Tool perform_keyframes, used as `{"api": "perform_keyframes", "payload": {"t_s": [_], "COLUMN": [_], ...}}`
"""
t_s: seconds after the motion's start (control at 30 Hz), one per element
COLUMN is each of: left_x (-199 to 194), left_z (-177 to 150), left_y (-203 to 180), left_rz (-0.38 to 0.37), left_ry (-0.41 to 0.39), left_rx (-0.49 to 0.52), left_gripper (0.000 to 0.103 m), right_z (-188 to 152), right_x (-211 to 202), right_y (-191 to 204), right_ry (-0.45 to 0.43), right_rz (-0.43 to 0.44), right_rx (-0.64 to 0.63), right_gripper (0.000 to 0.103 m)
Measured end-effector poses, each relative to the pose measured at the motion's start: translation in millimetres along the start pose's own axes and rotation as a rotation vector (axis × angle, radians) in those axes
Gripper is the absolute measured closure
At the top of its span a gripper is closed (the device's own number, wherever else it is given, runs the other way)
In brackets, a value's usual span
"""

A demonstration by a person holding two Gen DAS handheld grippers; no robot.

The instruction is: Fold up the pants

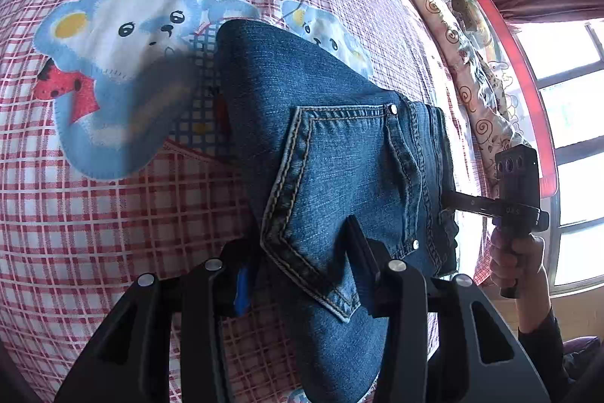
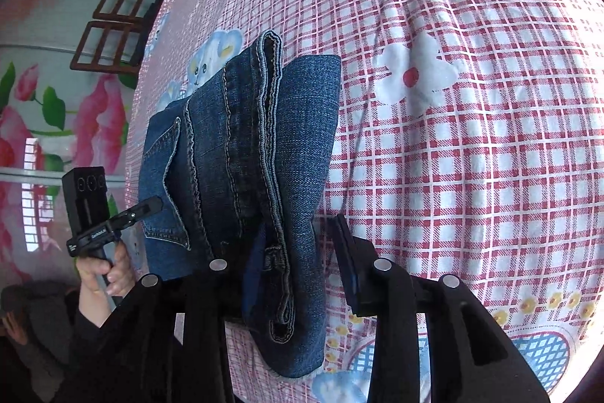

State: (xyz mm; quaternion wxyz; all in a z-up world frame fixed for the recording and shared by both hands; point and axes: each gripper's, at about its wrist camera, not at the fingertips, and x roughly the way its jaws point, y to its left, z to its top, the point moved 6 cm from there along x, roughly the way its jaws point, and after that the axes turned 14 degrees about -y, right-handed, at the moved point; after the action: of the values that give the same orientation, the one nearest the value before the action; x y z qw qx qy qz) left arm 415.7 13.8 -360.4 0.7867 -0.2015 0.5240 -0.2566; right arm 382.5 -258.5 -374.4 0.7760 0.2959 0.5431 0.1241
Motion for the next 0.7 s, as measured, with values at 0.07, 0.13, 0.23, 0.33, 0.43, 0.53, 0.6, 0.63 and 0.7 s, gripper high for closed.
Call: {"api": "perform_keyframes", "payload": {"t_s": [0.07,0.13,0.23,0.33,0.43,0.53,0.6,0.63,0.7], "left_x": [-9.4,-18.8,-24.4,-34.1,-49.9,-55.9,-57.9,-57.9,-55.8], "left_z": [-2.0,-4.3,-6.2,-11.7,-19.2,-26.2,-29.6,-31.0,-33.4], "left_y": [6.2,6.4,-11.9,-36.1,-55.7,-68.4,-72.7,-75.4,-81.3], "left_rz": [0.041,0.116,0.311,0.503,0.572,0.588,0.573,0.583,0.59], "left_ry": [-0.023,-0.054,-0.121,-0.207,-0.281,-0.314,-0.325,-0.334,-0.346], "left_rx": [0.014,0.078,0.265,0.397,0.41,0.378,0.355,0.357,0.358], "left_gripper": [0.052,0.051,0.043,0.045,0.049,0.051,0.051,0.051,0.051], "right_z": [-2.9,-4.9,-4.5,-8.3,-16.1,-26.1,-31.3,-31.5,-34.9], "right_x": [-4.3,-4.3,-7.9,-23.4,-41.8,-53.9,-58.3,-57.0,-60.4], "right_y": [-0.3,5.3,14.2,30.0,41.8,46.9,46.1,49.5,50.6], "right_ry": [-0.012,-0.027,-0.081,-0.183,-0.29,-0.346,-0.35,-0.35,-0.356], "right_rz": [-0.027,-0.078,-0.159,-0.254,-0.368,-0.387,-0.379,-0.376,-0.39], "right_rx": [-0.023,-0.075,-0.136,-0.226,-0.335,-0.375,-0.365,-0.365,-0.376], "right_gripper": [0.067,0.067,0.067,0.067,0.067,0.067,0.067,0.067,0.067]}}
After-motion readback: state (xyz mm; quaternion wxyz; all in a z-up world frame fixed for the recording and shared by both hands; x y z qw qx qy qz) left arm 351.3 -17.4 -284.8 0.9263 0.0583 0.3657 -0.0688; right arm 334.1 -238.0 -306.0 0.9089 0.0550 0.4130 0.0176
